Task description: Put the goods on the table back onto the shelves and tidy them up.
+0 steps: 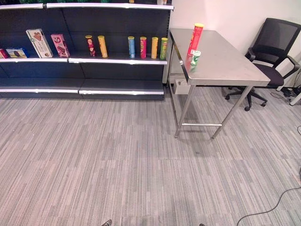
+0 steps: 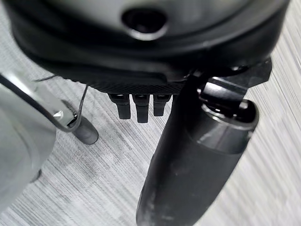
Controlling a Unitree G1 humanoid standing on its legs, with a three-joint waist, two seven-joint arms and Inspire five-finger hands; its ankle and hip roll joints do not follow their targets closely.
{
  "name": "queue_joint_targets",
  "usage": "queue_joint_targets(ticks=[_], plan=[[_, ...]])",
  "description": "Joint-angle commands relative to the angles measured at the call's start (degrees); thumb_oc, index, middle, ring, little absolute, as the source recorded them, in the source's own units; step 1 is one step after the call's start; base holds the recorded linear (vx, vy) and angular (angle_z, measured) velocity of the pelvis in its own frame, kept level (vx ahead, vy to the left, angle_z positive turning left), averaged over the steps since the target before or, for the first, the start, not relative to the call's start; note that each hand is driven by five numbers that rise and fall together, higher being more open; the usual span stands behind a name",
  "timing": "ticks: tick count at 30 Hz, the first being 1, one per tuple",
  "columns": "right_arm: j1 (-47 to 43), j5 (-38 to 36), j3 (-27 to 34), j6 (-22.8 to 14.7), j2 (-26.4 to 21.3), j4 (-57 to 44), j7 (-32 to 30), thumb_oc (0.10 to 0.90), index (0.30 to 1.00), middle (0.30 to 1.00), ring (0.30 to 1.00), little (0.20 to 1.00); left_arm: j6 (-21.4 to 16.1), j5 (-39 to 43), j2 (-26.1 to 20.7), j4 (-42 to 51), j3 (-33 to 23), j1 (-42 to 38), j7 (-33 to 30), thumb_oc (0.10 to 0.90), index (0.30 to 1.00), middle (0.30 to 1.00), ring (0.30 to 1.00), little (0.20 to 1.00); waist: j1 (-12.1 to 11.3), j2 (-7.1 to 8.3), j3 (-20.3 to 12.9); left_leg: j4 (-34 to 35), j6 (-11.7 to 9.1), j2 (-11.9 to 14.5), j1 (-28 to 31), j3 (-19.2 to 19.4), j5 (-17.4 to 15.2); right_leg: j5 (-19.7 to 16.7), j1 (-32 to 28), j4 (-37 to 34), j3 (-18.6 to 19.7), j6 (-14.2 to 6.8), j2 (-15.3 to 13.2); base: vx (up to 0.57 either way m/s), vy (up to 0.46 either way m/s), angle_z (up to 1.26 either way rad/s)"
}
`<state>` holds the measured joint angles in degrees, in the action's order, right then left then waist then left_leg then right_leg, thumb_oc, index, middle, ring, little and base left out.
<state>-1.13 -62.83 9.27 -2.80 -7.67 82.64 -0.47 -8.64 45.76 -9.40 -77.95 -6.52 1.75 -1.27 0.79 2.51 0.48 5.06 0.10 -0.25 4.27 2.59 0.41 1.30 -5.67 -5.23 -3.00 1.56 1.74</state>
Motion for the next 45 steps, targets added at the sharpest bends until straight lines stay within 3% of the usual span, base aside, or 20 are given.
queue_joint_targets(ticks=[1,11,34,37,38,40,42,43,45], plan=[[-1.61,1.44,1.15,-3.27,0.32,1.72,-0.7,0.8,0.9,0.9,0.9,0.9,-4.2,-3.57,-0.84,-1.82,1.04,-2.29,-1.32,0.8,0.9,0.9,0.9,0.9,-0.32,0.38,-1.76,-0.06,-0.04,-2.15,0.69,1.21,-3.74,-2.51,1.3,0.23,-1.22,-5.3,-2.58,0.0,0.0,0.0],[-1.79,0.78,1.43,-2.52,0.2,2.58,-0.32,0.8,0.9,0.9,0.9,0.9,-3.31,-0.08,-1.06,-2.75,0.33,-2.54,1.13,0.8,0.9,0.9,0.9,0.9,-0.43,0.6,-1.57,-0.06,-0.15,-1.99,0.95,0.97,-3.99,-2.2,1.04,0.23,-1.57,-5.19,-2.45,0.0,-0.001,0.0],[-0.87,3.76,-0.98,-2.57,0.97,1.53,0.33,0.8,0.9,0.9,0.9,0.9,-3.49,-1.33,-2.21,-4.47,-0.8,-2.22,1.58,0.8,0.9,0.9,0.9,0.9,-0.47,1.22,-0.41,-0.88,0.01,-1.39,2.63,1.88,-4.38,-1.27,0.24,0.23,-0.59,-4.51,-1.4,0.0,-0.003,0.0],[-1.19,3.69,-1.24,-3.12,0.57,0.54,0.07,0.8,0.9,0.9,0.9,0.9,-4.22,0.63,-2.59,-4.14,-0.51,-3.66,1.45,0.8,0.9,0.9,0.9,0.9,-0.68,2.88,3.46,-14.28,-2.27,-1.62,-5.71,3.01,-4.69,-1.62,0.46,0.53,-0.93,-3.86,-2.67,-0.12,-0.031,0.03],[-1.28,3.7,-1.19,-3.12,0.6,0.54,0.06,0.8,0.9,0.9,0.9,0.9,-4.23,0.66,-2.63,-4.18,-0.51,-3.77,1.46,0.8,0.9,0.9,0.9,0.9,-0.57,2.85,3.4,-15.23,-2.32,-1.52,-6.41,2.89,-5.04,-1.65,0.67,0.55,-1.06,-3.83,-2.6,-0.09,-0.033,0.17],[-0.95,4.25,-1.11,-2.88,0.04,0.35,-0.08,0.8,0.9,0.9,0.9,0.9,-4.59,2.8,-2.87,-3.64,-1.14,-4.96,1.33,0.8,0.9,0.9,0.9,0.9,-0.86,3.47,4.98,-24.72,-5.42,1.1,-14.67,3.11,-0.34,-0.95,0.49,0.69,-2.81,-3.31,-3.18,0.04,0.019,0.3],[-0.81,4.35,-1.11,-2.57,-0.27,0.56,-0.13,0.8,0.9,0.9,0.9,0.9,-4.56,3.33,-2.96,-3.69,-1.64,-5.0,1.5,0.8,0.9,0.9,0.9,0.9,-1.04,3.67,4.91,-23.24,-5.01,2.28,-16.26,4.18,-0.63,-0.49,0.05,0.6,-3.37,-3.53,-3.66,0.16,0.082,0.33],[-0.55,4.85,-1.6,-1.92,-0.36,0.74,0.18,0.8,0.9,0.9,0.9,0.9,-4.45,2.98,-3.14,-3.99,-2.02,-4.77,1.44,0.8,0.9,0.9,0.9,0.9,-1.7,4.06,4.43,-18.61,-3.82,3.66,-17.64,4.44,-1.57,0.34,-0.44,0.54,-3.5,-3.88,-4.23,0.23,0.123,0.33],[-0.45,4.58,-2.03,-1.71,-0.37,0.55,0.08,0.8,0.9,0.9,0.9,0.9,-4.23,2.98,-3.21,-4.73,-2.0,-4.53,1.19,0.8,0.9,0.9,0.9,0.9,-2.58,3.72,4.47,-12.56,-4.23,6.08,-19.62,2.75,3.56,2.1,-1.21,0.91,-3.19,-3.86,-4.29,0.38,0.223,0.17]])
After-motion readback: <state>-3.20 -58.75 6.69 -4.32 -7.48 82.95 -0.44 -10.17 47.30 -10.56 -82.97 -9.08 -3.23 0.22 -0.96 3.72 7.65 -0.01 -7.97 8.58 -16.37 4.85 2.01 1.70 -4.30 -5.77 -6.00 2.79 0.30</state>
